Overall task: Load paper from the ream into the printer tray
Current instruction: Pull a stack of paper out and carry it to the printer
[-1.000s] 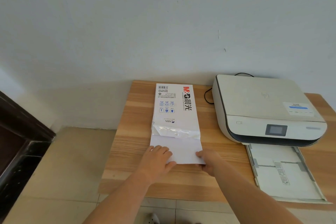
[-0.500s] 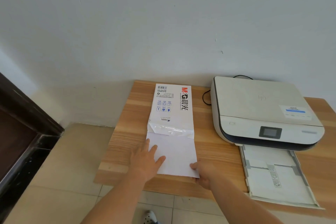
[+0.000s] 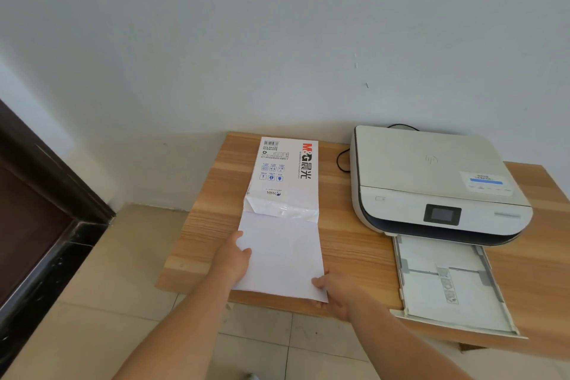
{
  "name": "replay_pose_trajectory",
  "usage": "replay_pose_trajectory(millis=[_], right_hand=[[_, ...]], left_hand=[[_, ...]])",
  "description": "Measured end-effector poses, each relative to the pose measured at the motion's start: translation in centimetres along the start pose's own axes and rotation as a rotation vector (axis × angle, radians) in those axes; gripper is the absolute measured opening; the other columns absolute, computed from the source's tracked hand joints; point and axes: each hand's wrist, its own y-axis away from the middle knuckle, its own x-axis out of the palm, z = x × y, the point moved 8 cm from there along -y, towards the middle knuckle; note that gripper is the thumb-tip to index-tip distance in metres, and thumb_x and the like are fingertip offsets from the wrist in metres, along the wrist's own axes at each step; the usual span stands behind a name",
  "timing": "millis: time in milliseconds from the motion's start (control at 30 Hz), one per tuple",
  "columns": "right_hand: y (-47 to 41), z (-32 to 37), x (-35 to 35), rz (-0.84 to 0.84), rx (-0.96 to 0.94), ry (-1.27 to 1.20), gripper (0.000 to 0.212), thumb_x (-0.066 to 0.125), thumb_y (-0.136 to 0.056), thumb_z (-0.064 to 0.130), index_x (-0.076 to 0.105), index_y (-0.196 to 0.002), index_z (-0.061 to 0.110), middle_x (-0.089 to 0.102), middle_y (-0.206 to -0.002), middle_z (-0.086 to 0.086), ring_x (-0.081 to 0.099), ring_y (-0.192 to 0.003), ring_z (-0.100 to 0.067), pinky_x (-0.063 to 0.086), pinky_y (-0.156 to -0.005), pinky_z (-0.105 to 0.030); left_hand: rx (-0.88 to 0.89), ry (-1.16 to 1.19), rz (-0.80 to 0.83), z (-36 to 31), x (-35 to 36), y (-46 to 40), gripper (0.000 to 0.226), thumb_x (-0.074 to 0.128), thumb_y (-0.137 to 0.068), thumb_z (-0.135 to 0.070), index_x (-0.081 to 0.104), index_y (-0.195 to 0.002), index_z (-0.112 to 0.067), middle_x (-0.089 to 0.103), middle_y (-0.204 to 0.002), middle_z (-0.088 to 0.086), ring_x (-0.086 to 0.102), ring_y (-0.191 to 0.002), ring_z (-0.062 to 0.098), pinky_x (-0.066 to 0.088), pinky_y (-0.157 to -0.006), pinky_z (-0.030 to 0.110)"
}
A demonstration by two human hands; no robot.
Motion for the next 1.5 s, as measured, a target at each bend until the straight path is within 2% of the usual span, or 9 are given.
replay_pose_trajectory(millis=[233, 367, 500, 700, 800, 1100, 1267, 1400, 1500], right_hand=[[1.1, 1.2, 0.3, -0.003, -0.093, 0.034, 0.032, 0.061, -0.085, -0.008, 0.055, -0.114, 0.005, 0.065, -0.117, -0.016, 0.065, -0.103, -0.035, 0.054, -0.090, -0.051], [2.0, 3.8, 1.0, -0.033, -0.212, 0.007, 0.042, 0.064, -0.084, -0.005, 0.049, -0.110, 0.025, 0.063, -0.114, -0.010, 0.065, -0.100, -0.033, 0.056, -0.080, -0.044], [1.6, 5.0, 1.7, -0.081, -0.251, 0.027, 0.068, 0.074, -0.078, 0.007, 0.046, -0.139, 0.020, 0.058, -0.127, -0.008, 0.062, -0.105, -0.032, 0.052, -0.093, -0.046], [2.8, 4.9, 2.4, -0.054, -0.235, 0.053, 0.060, 0.075, -0.078, 0.002, 0.052, -0.133, 0.011, 0.060, -0.116, -0.008, 0.062, -0.098, -0.030, 0.053, -0.075, -0.033], [3.1, 4.8, 3.2, -0.034, -0.234, 0.039, 0.060, 0.075, -0.076, 0.000, 0.053, -0.132, 0.007, 0.062, -0.116, -0.011, 0.063, -0.100, -0.032, 0.054, -0.080, -0.036], [3.8, 5.1, 8.8, 0.099, -0.177, 0.062, 0.066, 0.077, -0.073, -0.002, 0.054, -0.133, 0.011, 0.062, -0.119, -0.012, 0.062, -0.106, -0.033, 0.054, -0.091, -0.041], [5.3, 6.4, 13.2, 0.191, -0.218, 0.082, 0.063, 0.073, -0.077, -0.003, 0.051, -0.135, 0.010, 0.063, -0.113, -0.005, 0.064, -0.099, -0.027, 0.055, -0.077, -0.033], [6.6, 8.7, 15.3, 0.243, -0.310, -0.011, 0.061, 0.067, -0.080, -0.009, 0.049, -0.135, 0.010, 0.061, -0.124, -0.008, 0.066, -0.096, -0.028, 0.057, -0.072, -0.037], [7.3, 11.1, 15.3, 0.226, -0.427, -0.077, 0.063, 0.066, -0.078, -0.013, 0.049, -0.135, 0.009, 0.057, -0.127, -0.006, 0.062, -0.104, -0.030, 0.055, -0.087, -0.047]], left_hand=[[0.014, 0.084, 0.054, 0.2, -1.8, -0.3, 0.049, 0.056, -0.088, -0.010, 0.051, -0.135, -0.022, 0.048, -0.141, 0.007, 0.053, -0.117, 0.022, 0.041, -0.085, 0.025], [0.012, 0.185, 0.095, 0.1, -2.7, -0.2, 0.045, 0.059, -0.087, -0.011, 0.055, -0.131, -0.023, 0.054, -0.133, 0.006, 0.058, -0.106, 0.022, 0.047, -0.086, 0.030], [-0.010, 0.307, 0.161, 0.9, -3.0, 0.2, 0.046, 0.062, -0.086, -0.005, 0.055, -0.129, -0.020, 0.058, -0.125, 0.007, 0.062, -0.101, 0.024, 0.053, -0.076, 0.032], [-0.001, 0.394, 0.225, 2.3, -4.2, 0.6, 0.048, 0.066, -0.082, -0.002, 0.056, -0.127, -0.015, 0.059, -0.122, 0.007, 0.063, -0.101, 0.024, 0.054, -0.077, 0.032], [0.010, 0.441, 0.221, 2.3, -5.4, 1.2, 0.046, 0.067, -0.081, -0.002, 0.057, -0.124, -0.016, 0.061, -0.118, 0.006, 0.066, -0.096, 0.024, 0.055, -0.071, 0.031], [0.127, 0.397, 0.093, 1.4, -12.1, 2.8, 0.039, 0.067, -0.081, -0.006, 0.060, -0.118, -0.019, 0.062, -0.117, 0.005, 0.066, -0.094, 0.023, 0.054, -0.076, 0.035], [0.172, 0.363, -0.013, 0.6, -17.3, 4.0, 0.035, 0.073, -0.078, -0.016, 0.066, -0.111, -0.023, 0.057, -0.122, 0.001, 0.062, -0.102, 0.017, 0.050, -0.082, 0.030], [0.268, 0.354, -0.094, -1.5, -20.7, 5.3, 0.032, 0.069, -0.083, -0.013, 0.066, -0.114, -0.020, 0.056, -0.109, -0.005, 0.054, -0.083, -0.005, 0.042, -0.064, 0.017], [0.348, 0.354, -0.132, -3.4, -22.3, 6.0, 0.031, 0.070, -0.084, -0.014, 0.065, -0.113, -0.024, 0.058, -0.096, -0.016, 0.054, -0.080, -0.008, 0.042, -0.062, 0.016]])
